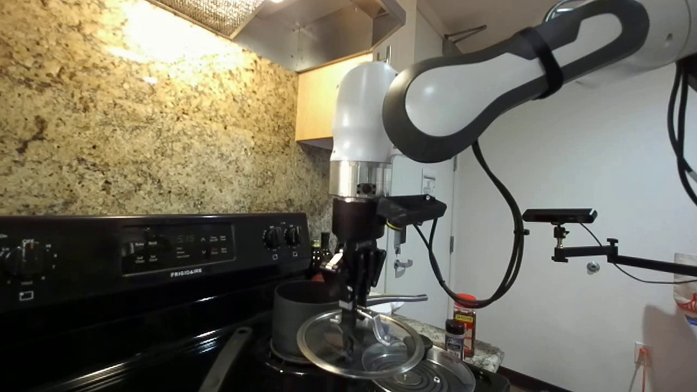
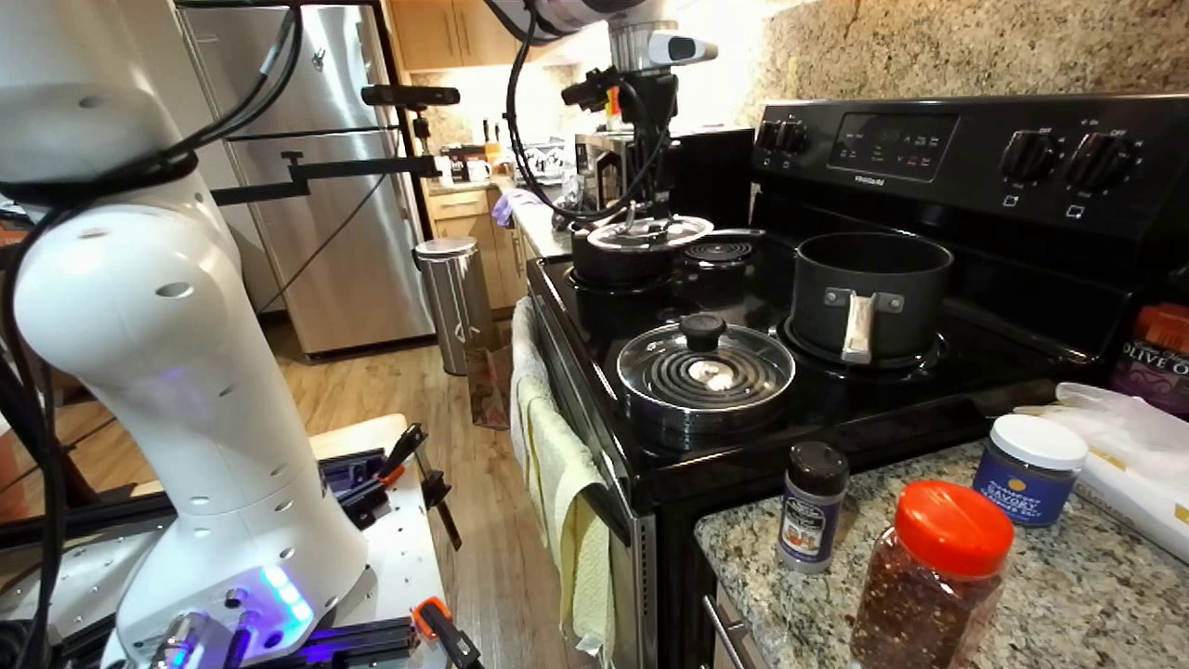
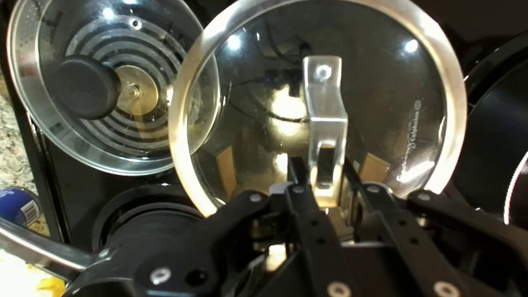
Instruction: Remove the lid from the stove and put it on top of the pot on the upper right plate
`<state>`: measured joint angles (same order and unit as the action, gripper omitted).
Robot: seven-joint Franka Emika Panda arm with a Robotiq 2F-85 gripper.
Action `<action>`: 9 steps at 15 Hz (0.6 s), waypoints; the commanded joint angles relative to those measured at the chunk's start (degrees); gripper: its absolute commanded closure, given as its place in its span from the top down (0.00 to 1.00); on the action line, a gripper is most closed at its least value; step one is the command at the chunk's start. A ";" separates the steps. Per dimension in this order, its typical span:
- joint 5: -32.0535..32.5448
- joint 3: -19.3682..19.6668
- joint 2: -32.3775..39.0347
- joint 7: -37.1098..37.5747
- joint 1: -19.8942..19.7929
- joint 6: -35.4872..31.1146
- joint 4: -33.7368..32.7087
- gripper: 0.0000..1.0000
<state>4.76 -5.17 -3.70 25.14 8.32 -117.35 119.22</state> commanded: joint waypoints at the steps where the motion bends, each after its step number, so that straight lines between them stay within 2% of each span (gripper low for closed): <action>1: 1.97 -0.28 -2.04 -0.90 -1.77 1.39 -1.99 0.05; 4: 3.50 -0.10 -1.47 -0.71 -2.77 2.40 -5.51 0.05; 9: 5.52 0.73 2.20 -0.45 -4.30 5.92 -15.48 0.05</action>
<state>8.33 -4.43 -4.31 25.13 5.26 -115.20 110.96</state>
